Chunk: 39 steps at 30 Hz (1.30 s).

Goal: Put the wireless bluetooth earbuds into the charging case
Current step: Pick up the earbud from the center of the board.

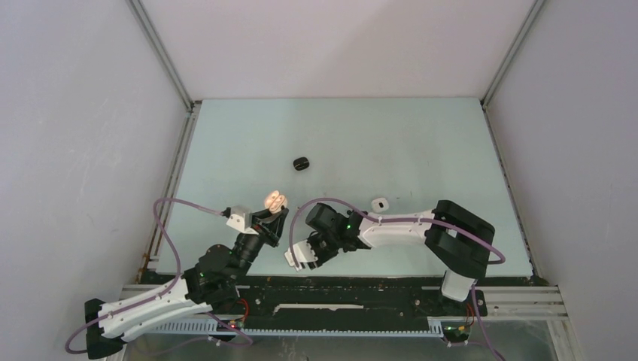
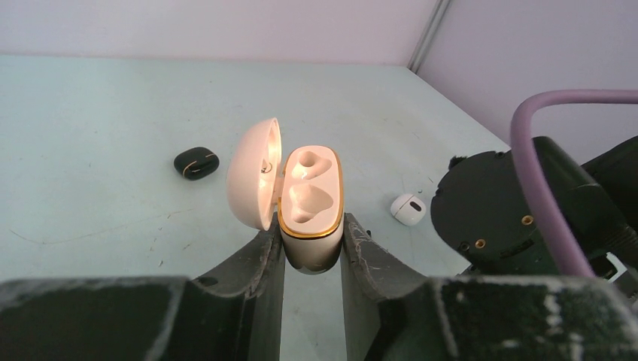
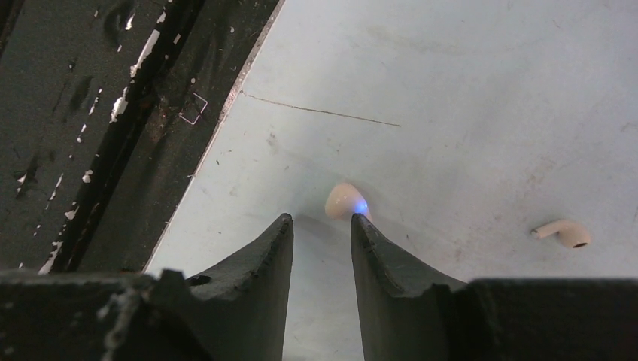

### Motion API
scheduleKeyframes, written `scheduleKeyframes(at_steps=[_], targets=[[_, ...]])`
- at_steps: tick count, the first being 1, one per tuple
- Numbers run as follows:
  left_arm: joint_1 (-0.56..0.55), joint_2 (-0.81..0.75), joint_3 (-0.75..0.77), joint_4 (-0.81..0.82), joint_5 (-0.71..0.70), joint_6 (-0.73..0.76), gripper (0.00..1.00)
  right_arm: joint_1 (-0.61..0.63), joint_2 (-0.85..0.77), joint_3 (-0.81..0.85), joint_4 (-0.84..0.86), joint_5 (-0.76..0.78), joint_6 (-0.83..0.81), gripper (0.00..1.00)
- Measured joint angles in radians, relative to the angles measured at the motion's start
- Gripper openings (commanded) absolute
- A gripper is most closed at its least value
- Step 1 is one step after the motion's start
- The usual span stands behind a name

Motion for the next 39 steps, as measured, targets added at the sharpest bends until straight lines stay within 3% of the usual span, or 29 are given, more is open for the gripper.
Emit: scheduleKeyframes(at_steps=[18,30,39], targets=[[0.000,-0.001,0.000,-0.022,0.000,0.000,0.00,0.005,0.045,0.027,0.021,0.002,0.001,0.36],[0.000,0.008,0.000,-0.021,0.001,-0.008,0.00,0.003,0.106,0.100,0.014,0.000,0.001,0.30],[0.000,0.008,0.000,-0.021,0.001,-0.015,0.00,-0.003,0.140,0.159,-0.047,-0.015,-0.003,0.33]])
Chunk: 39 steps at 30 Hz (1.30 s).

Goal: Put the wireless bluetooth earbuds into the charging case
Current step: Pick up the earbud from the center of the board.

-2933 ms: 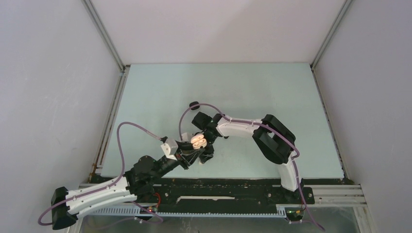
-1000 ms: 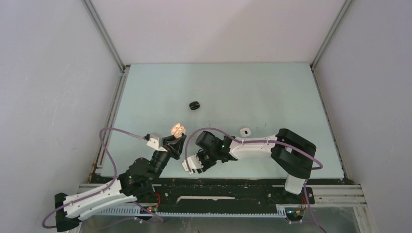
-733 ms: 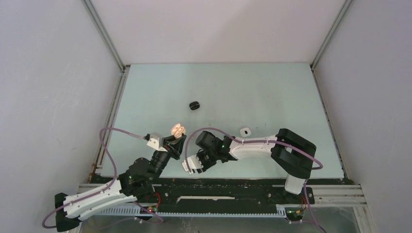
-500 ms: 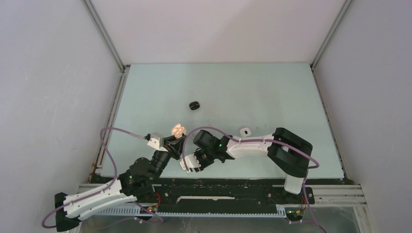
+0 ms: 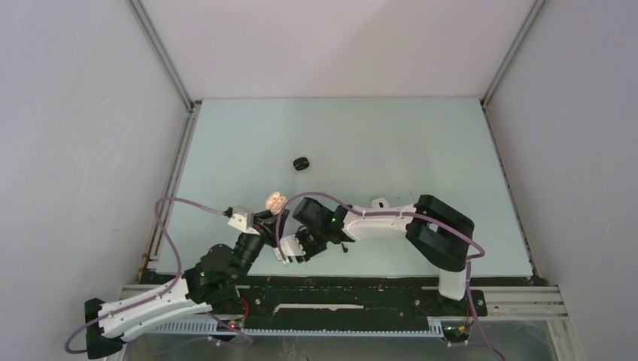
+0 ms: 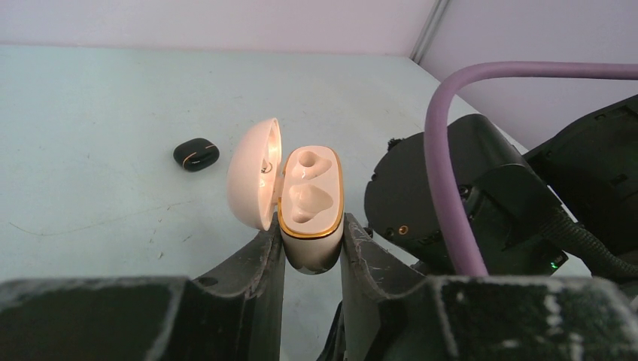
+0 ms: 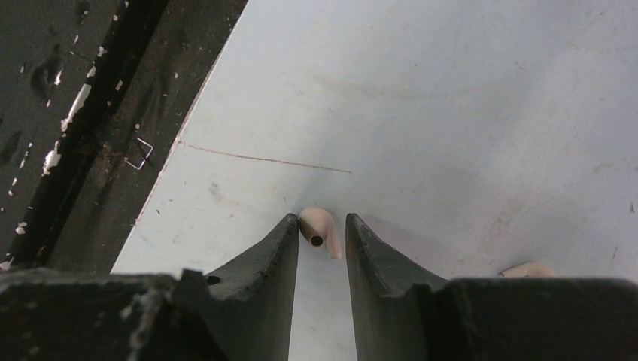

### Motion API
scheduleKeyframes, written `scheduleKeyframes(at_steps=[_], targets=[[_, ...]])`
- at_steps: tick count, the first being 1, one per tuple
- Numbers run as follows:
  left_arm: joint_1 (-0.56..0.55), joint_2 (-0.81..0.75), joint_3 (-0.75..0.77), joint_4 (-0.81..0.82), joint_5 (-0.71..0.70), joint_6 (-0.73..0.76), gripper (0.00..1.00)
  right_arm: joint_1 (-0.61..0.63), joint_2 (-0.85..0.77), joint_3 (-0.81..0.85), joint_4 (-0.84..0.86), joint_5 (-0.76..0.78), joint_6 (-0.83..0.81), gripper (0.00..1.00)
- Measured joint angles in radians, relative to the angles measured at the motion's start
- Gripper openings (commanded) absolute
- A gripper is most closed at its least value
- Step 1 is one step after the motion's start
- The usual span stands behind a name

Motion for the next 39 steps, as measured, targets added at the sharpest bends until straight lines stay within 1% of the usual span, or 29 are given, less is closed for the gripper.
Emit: scheduleKeyframes(at_steps=[6,13,15,18,19,22,27,30,32,35,39], targets=[[0.000,0.000,-0.005,0.000,0.000,0.001,0.00,0.000,0.044,0.076,-0.074,-0.020,-0.004,0.35],[0.005,-0.004,-0.005,-0.013,-0.052,0.001,0.00,0.000,0.091,0.162,-0.185,-0.027,-0.016,0.30],[0.007,-0.007,-0.005,-0.019,-0.069,0.001,0.00,0.000,0.105,0.188,-0.217,-0.030,-0.018,0.26],[0.008,-0.012,-0.005,-0.026,-0.083,0.001,0.00,0.000,0.119,0.214,-0.259,-0.037,-0.021,0.13],[0.009,-0.012,-0.005,-0.026,-0.084,0.001,0.00,0.000,0.121,0.219,-0.270,-0.037,-0.023,0.11],[0.009,-0.011,-0.005,-0.026,-0.085,0.001,0.00,0.000,0.122,0.230,-0.299,-0.037,-0.026,0.06],[0.008,0.014,-0.017,0.010,-0.072,0.001,0.00,-0.008,0.107,0.233,-0.368,-0.063,-0.014,0.04],[0.006,0.063,-0.018,0.056,-0.042,-0.002,0.00,-0.029,0.043,0.212,-0.448,-0.121,0.025,0.04],[0.006,0.095,-0.016,0.145,-0.023,0.001,0.00,-0.057,-0.018,0.197,-0.511,-0.166,0.052,0.04],[0.023,0.153,-0.013,0.293,0.018,0.002,0.00,-0.131,-0.133,0.178,-0.608,-0.265,0.116,0.04],[0.076,0.304,-0.038,0.368,0.155,0.001,0.00,-0.279,-0.336,0.190,-0.567,-0.499,0.225,0.04]])
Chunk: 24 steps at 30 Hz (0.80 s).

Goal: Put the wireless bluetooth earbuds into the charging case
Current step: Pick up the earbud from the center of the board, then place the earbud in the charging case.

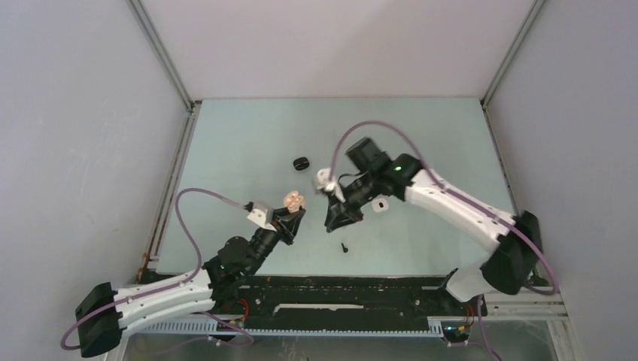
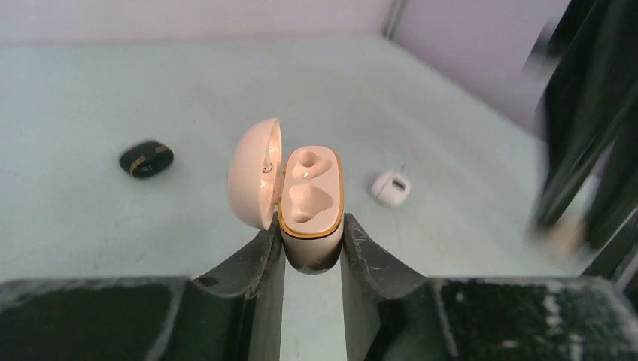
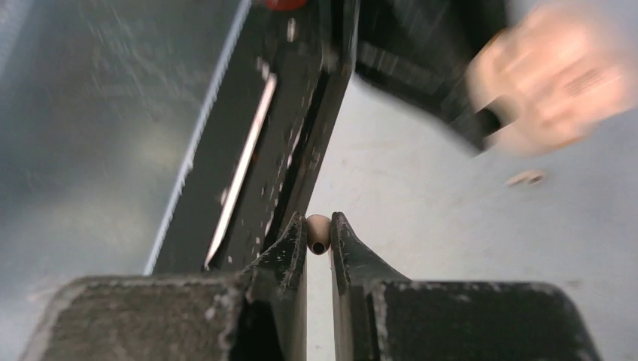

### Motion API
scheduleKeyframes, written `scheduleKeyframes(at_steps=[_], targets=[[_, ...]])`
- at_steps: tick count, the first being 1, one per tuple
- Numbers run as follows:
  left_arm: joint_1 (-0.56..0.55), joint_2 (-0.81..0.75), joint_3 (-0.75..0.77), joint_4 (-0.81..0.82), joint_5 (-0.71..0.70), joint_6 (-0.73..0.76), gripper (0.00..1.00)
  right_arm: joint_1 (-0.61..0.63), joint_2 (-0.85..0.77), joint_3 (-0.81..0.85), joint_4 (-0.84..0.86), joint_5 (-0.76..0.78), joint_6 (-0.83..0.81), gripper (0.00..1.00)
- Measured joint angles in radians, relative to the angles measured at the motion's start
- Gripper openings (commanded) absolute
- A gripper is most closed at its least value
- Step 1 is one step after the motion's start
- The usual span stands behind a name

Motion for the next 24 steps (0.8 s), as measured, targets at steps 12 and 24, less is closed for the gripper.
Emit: scheduleKeyframes(at_steps=[12,24], targets=[[0.027,0.324,0.008,0.215,0.336,0.011,0.00,-0.170,-0.216,0.019,0.231,-0.325,0.315,0.01],[0.028,0.492,0.064,0.472,0.577,0.016,0.00,-0.194,-0.225,-0.176,0.569,-0.343,0.647,0.00]])
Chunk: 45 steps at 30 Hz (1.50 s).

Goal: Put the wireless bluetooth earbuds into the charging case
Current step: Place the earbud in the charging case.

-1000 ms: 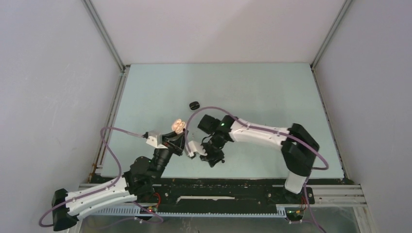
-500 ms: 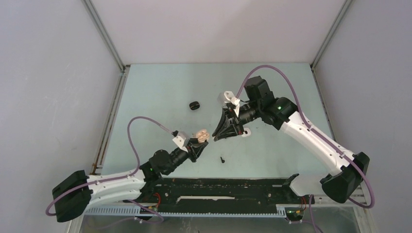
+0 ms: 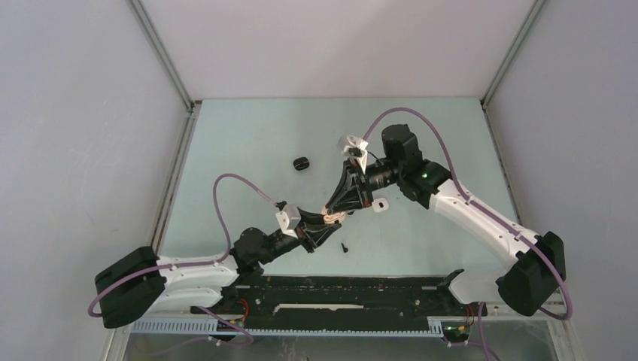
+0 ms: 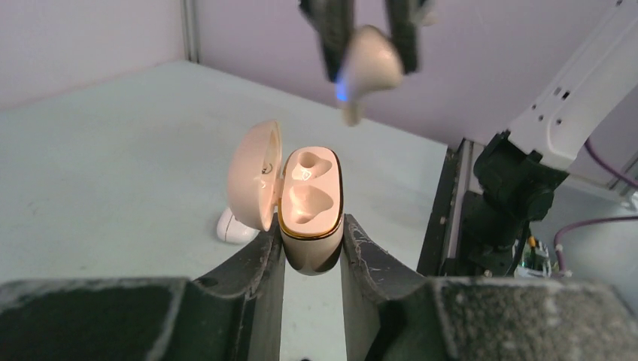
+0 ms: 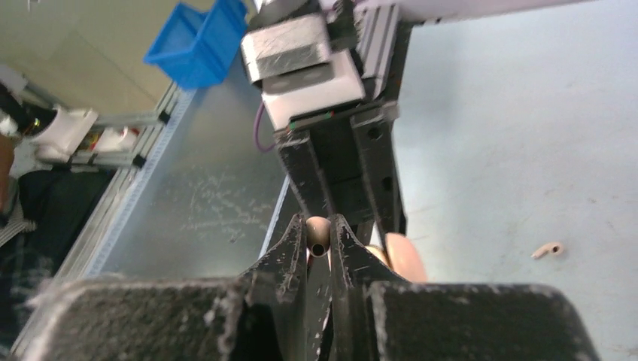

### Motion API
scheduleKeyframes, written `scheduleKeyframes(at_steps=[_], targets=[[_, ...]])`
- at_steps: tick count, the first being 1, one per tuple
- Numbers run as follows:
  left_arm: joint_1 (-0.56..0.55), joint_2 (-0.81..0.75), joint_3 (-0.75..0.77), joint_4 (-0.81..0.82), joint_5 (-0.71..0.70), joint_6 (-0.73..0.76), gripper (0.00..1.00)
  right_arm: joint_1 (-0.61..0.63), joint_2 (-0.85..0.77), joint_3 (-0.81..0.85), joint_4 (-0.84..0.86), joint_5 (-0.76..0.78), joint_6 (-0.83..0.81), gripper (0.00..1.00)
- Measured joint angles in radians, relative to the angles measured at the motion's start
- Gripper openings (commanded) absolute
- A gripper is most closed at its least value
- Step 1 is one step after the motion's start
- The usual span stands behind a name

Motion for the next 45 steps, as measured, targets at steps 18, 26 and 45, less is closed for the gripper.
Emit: scheduleKeyframes(at_steps=[18,26,45], targets=[[0.000,0.191,0.019,0.422,-0.126,-0.146,0.00,-0.077,0.000,-0.197,0.882,0.055,0.644,0.00],[0.000,0.183,0.032,0.399,-0.178,-0.146,0.00,-0.077,0.000,-0.204,0.920,0.111,0.674,0.00],[-0.005,0.179,0.109,0.301,-0.342,-0.111,0.00,-0.021,0.035,-0.169,0.767,0.317,0.513,0.00]])
